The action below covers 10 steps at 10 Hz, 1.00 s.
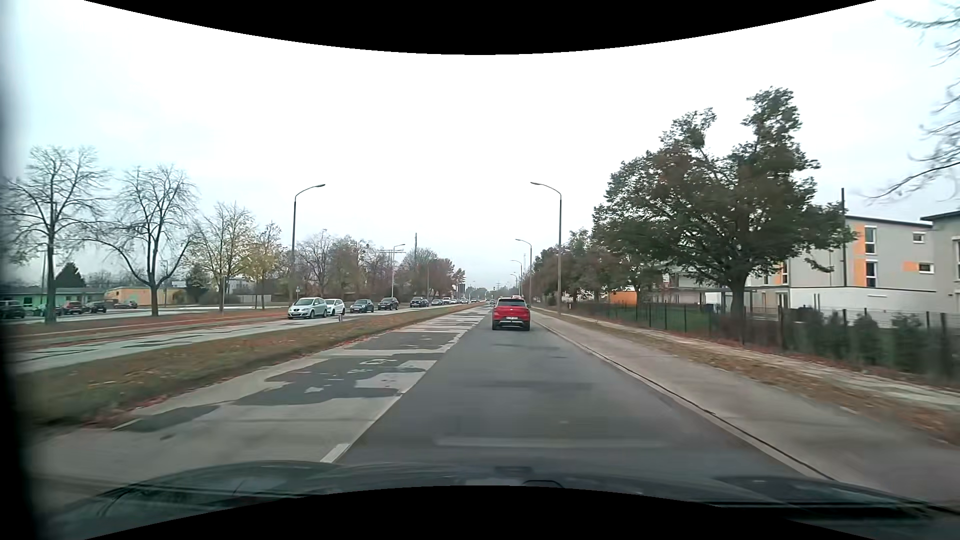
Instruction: Follow the waypoints while adhering to traffic rules and regulations
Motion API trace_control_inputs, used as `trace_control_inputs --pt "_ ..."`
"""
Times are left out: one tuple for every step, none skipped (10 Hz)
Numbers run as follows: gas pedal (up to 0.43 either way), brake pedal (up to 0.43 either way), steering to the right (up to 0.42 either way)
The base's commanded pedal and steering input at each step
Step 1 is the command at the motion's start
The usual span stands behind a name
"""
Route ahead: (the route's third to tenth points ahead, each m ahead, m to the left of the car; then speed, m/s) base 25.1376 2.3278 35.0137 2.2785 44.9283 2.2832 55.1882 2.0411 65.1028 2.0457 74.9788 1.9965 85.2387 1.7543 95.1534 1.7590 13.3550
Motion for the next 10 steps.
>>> trace_control_inputs --pt "0.157 0.0 -0.001" --pt "0.157 0.0 0.0" --pt "0.15 0.0 0.0" --pt "0.15 0.0 0.001" --pt "0.138 0.0 0.001" --pt "0.138 0.0 0.001" --pt "0.138 0.0 0.002" --pt "0.138 0.0 0.002" --pt "0.138 0.0 0.002" --pt "0.138 0.0 0.002"
